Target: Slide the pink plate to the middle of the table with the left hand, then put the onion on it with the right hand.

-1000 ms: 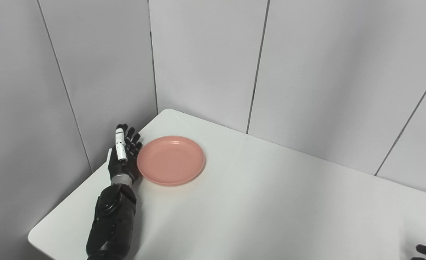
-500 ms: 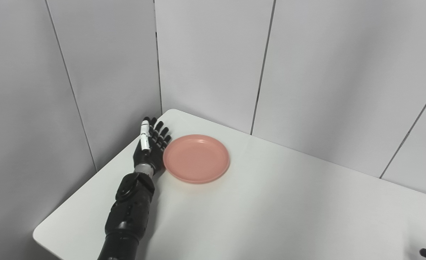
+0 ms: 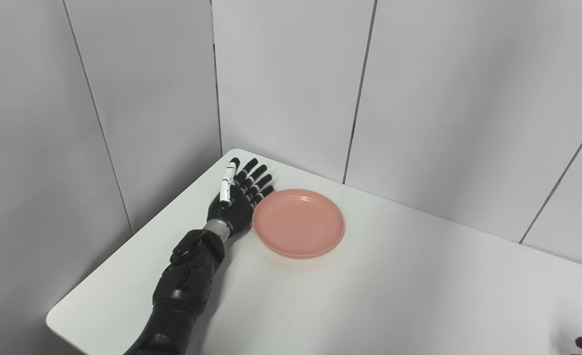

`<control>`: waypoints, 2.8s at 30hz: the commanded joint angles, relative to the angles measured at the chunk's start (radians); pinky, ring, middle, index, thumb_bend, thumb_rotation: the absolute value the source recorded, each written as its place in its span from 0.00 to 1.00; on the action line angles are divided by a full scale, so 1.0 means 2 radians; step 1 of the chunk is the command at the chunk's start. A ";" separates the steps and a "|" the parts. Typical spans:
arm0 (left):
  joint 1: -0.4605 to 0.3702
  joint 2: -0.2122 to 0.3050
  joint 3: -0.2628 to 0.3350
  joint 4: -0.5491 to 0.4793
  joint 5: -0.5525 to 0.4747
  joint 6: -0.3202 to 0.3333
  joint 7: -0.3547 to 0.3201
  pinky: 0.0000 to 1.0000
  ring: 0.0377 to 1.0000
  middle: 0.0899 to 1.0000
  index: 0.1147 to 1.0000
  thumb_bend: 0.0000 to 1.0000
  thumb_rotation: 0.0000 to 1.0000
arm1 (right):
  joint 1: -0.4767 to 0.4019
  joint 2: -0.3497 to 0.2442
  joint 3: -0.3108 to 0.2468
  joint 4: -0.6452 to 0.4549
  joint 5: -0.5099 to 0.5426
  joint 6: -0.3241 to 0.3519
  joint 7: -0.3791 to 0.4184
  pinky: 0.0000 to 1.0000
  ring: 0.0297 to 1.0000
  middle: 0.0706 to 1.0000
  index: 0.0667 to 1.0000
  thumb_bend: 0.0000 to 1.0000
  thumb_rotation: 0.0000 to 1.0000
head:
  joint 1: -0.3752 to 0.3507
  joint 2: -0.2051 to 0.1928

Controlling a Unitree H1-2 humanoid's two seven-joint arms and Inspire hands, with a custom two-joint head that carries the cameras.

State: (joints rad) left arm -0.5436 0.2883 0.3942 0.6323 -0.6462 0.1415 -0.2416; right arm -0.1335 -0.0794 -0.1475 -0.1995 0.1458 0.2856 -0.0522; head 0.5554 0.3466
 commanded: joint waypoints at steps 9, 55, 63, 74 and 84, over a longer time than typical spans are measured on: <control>-0.016 -0.028 -0.045 0.030 0.024 0.034 -0.013 0.87 0.88 0.89 0.88 0.40 1.00 | 0.002 0.013 0.010 -0.040 -0.013 0.007 -0.005 0.40 0.62 0.49 0.45 0.49 0.00 | -0.037 0.017; 0.069 -0.170 -0.143 -0.305 0.124 0.113 0.086 0.92 0.93 0.93 0.91 0.44 1.00 | 0.025 0.055 0.039 -0.078 -0.051 0.006 -0.015 1.00 1.00 1.00 1.00 0.16 1.00 | -0.228 0.097; 0.086 -0.184 -0.165 -0.330 0.130 0.114 0.087 0.91 0.92 0.93 0.91 0.46 1.00 | 0.021 0.060 0.044 -0.079 -0.059 0.008 -0.018 1.00 1.00 1.00 1.00 0.20 1.00 | -0.264 0.120; 0.102 -0.193 -0.184 -0.340 0.127 0.106 0.078 0.90 0.92 0.93 0.91 0.44 1.00 | 0.008 0.063 0.051 -0.074 -0.080 0.011 -0.023 1.00 1.00 1.00 1.00 0.23 1.00 | -0.303 0.146; 0.104 -0.188 -0.187 -0.344 0.124 0.110 0.065 0.89 0.91 0.92 0.90 0.44 1.00 | 0.006 0.066 0.058 -0.076 -0.092 0.008 -0.026 1.00 1.00 1.00 1.00 0.23 1.00 | -0.328 0.151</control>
State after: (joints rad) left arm -0.3186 -0.0847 0.0260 -0.0199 -0.3900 0.3760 -0.0899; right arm -0.0932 0.0423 -0.0369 -0.3231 -0.0296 0.3501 -0.0989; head -0.1011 0.6489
